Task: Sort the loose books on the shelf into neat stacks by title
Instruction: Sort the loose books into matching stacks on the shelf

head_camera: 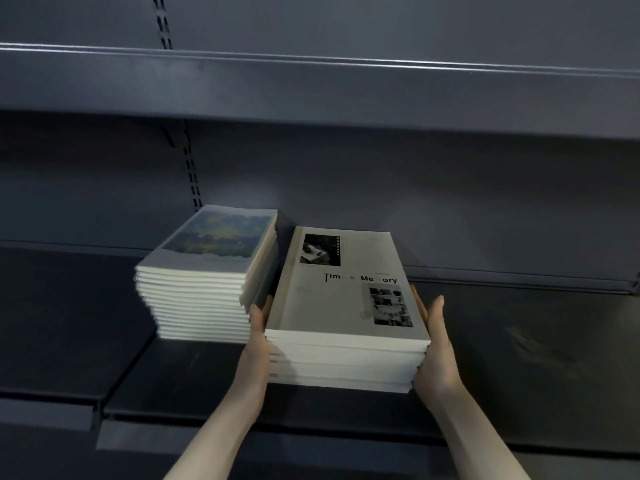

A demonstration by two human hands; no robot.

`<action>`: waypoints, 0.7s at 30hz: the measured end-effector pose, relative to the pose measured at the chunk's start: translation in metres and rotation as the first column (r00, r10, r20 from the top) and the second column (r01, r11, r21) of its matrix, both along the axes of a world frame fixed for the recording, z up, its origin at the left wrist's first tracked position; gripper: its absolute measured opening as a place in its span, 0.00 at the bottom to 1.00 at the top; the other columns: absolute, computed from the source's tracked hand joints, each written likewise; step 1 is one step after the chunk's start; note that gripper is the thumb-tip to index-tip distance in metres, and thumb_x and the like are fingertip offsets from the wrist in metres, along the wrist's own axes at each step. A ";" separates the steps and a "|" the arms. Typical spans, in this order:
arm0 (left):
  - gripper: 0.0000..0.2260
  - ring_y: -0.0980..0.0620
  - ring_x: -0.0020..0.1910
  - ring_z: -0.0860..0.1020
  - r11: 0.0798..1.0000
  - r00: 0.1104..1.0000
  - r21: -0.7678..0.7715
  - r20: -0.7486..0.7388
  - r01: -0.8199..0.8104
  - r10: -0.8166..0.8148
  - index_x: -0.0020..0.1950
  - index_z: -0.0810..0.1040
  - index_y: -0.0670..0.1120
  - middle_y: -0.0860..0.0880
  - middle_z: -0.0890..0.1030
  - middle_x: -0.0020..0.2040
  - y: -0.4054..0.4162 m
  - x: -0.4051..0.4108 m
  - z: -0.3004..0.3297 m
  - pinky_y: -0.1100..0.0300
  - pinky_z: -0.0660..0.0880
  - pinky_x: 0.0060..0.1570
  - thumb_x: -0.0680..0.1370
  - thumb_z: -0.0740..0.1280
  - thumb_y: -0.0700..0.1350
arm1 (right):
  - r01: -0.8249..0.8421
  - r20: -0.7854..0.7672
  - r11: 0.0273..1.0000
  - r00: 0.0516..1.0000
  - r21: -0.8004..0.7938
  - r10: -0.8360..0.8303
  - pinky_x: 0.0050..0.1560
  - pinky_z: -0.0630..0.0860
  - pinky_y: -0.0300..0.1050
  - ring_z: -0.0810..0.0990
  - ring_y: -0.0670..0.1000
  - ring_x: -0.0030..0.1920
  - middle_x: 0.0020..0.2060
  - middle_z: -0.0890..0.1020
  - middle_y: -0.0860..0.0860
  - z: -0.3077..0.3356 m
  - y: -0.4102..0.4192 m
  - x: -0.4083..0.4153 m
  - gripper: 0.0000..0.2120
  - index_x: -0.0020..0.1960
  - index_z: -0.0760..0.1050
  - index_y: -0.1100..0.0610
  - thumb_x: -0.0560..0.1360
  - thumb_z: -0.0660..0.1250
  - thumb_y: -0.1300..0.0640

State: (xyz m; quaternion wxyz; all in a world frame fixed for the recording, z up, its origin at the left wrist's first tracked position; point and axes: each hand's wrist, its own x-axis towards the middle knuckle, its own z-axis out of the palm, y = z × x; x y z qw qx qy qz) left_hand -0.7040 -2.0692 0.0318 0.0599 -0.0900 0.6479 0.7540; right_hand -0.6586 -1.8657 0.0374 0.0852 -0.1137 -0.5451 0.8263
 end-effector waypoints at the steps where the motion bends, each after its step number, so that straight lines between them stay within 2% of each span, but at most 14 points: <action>1: 0.30 0.45 0.62 0.75 1.000 1.000 -0.004 0.007 0.006 -0.006 0.70 0.71 0.45 0.42 0.78 0.62 0.000 -0.001 -0.001 0.56 0.67 0.61 0.79 0.47 0.62 | -0.007 0.006 1.000 1.000 0.008 0.007 0.63 0.72 0.53 0.79 0.52 0.60 0.58 0.82 0.50 0.000 0.001 -0.001 0.31 0.70 0.69 0.44 0.75 0.46 0.31; 3: 0.31 0.44 0.63 0.74 1.000 1.000 -0.009 0.024 0.009 -0.009 0.69 0.71 0.43 0.41 0.77 0.63 -0.001 -0.004 -0.001 0.54 0.66 0.66 0.78 0.48 0.64 | -0.014 0.029 1.000 0.999 0.024 0.014 0.63 0.72 0.54 0.80 0.53 0.59 0.57 0.83 0.52 -0.001 0.002 -0.003 0.32 0.68 0.71 0.45 0.74 0.47 0.30; 6: 0.32 0.44 0.65 0.73 1.000 0.999 -0.014 0.038 -0.010 0.010 0.69 0.71 0.44 0.41 0.76 0.64 -0.003 -0.005 0.001 0.51 0.64 0.70 0.78 0.49 0.65 | 0.002 0.039 1.000 0.999 0.015 -0.002 0.64 0.71 0.56 0.80 0.54 0.59 0.59 0.81 0.52 -0.001 -0.001 -0.004 0.33 0.71 0.69 0.46 0.74 0.47 0.30; 9: 0.31 0.47 0.65 0.72 0.999 0.999 0.021 -0.032 -0.028 0.029 0.70 0.70 0.45 0.45 0.76 0.64 0.000 0.002 0.002 0.55 0.63 0.69 0.78 0.47 0.64 | 0.119 0.045 0.992 0.992 0.034 -0.121 0.64 0.72 0.56 0.81 0.54 0.57 0.55 0.83 0.52 0.000 -0.006 0.000 0.31 0.68 0.72 0.47 0.76 0.47 0.31; 11: 0.29 0.52 0.63 0.71 0.998 0.988 0.036 -0.147 -0.045 0.050 0.72 0.67 0.47 0.49 0.74 0.64 0.004 0.014 0.006 0.61 0.63 0.63 0.79 0.45 0.62 | 0.216 -0.014 0.973 0.976 0.081 -0.216 0.65 0.71 0.56 0.81 0.52 0.57 0.53 0.84 0.49 -0.001 -0.009 0.003 0.27 0.62 0.75 0.43 0.77 0.46 0.32; 13: 0.29 0.55 0.67 0.69 0.998 0.946 -0.012 -0.319 -0.059 0.052 0.72 0.66 0.51 0.50 0.72 0.69 0.006 0.023 0.003 0.63 0.63 0.65 0.78 0.46 0.63 | 0.289 -0.081 0.951 0.956 0.106 -0.282 0.66 0.70 0.55 0.80 0.51 0.58 0.53 0.84 0.47 0.000 -0.013 0.007 0.24 0.60 0.76 0.41 0.78 0.46 0.35; 15: 0.26 0.61 0.69 0.66 0.988 0.887 -0.111 -0.460 -0.111 0.048 0.72 0.65 0.54 0.55 0.69 0.71 0.006 0.022 -0.004 0.67 0.62 0.68 0.77 0.52 0.65 | 0.334 -0.158 0.928 0.938 0.163 -0.310 0.62 0.74 0.46 0.80 0.48 0.58 0.55 0.83 0.48 0.001 -0.016 0.009 0.25 0.65 0.74 0.45 0.79 0.45 0.38; 17: 0.24 0.74 0.64 0.65 0.976 0.848 -0.154 -0.527 -0.152 0.049 0.71 0.65 0.58 0.63 0.68 0.68 0.006 0.019 -0.010 0.79 0.60 0.62 0.75 0.54 0.59 | 0.364 -0.230 0.899 0.922 0.244 -0.311 0.57 0.75 0.36 0.78 0.44 0.59 0.58 0.81 0.47 0.003 -0.021 0.011 0.27 0.69 0.71 0.50 0.80 0.49 0.37; 18: 0.23 0.77 0.62 0.65 0.973 0.837 -0.154 -0.543 -0.171 0.062 0.69 0.66 0.59 0.65 0.68 0.66 0.008 0.017 -0.010 0.83 0.60 0.58 0.74 0.55 0.58 | 0.383 -0.261 0.882 0.913 0.275 -0.315 0.60 0.74 0.36 0.77 0.44 0.61 0.60 0.79 0.48 0.003 -0.024 0.010 0.29 0.69 0.70 0.52 0.78 0.50 0.36; 19: 0.23 0.78 0.61 0.66 0.970 0.827 -0.153 -0.558 -0.191 0.075 0.68 0.66 0.59 0.65 0.69 0.65 0.009 0.016 -0.011 0.84 0.61 0.56 0.73 0.55 0.59 | 0.408 -0.283 0.863 0.901 0.297 -0.329 0.65 0.72 0.41 0.75 0.45 0.64 0.62 0.78 0.48 0.001 -0.026 0.009 0.31 0.70 0.70 0.53 0.76 0.51 0.35; 21: 0.23 0.72 0.61 0.69 0.961 0.811 -0.163 -0.579 -0.224 0.091 0.66 0.68 0.59 0.61 0.72 0.64 0.013 0.015 -0.012 0.84 0.62 0.55 0.72 0.54 0.61 | 0.467 -0.324 0.822 0.872 0.326 -0.367 0.68 0.70 0.49 0.75 0.46 0.64 0.62 0.79 0.50 -0.004 -0.028 0.004 0.35 0.69 0.71 0.56 0.73 0.50 0.34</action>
